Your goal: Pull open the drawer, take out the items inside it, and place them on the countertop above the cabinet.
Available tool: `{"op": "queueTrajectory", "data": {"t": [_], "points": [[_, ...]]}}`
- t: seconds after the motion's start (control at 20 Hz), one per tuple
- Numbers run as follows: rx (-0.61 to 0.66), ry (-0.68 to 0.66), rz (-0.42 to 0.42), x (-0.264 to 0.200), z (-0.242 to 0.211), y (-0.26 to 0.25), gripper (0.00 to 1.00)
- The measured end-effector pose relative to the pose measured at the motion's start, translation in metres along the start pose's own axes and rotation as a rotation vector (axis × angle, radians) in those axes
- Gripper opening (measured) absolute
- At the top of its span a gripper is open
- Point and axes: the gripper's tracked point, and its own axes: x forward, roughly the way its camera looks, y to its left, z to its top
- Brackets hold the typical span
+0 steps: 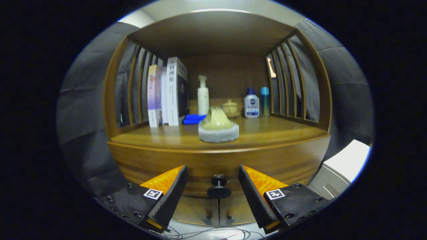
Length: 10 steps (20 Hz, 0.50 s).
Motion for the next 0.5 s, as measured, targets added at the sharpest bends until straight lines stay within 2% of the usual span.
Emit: {"op": "queueTrajectory", "data": {"t": [0.25, 0.4, 0.5], "points": [[-0.037, -0.169, 0.040, -0.069, 0.047, 0.004, 0.96], [-0.043, -0.197, 0.049, -0.103, 0.043, 0.004, 0.96], [-0.029, -0.170, 0.053, -0.114, 0.033, 0.003, 0.96]]}}
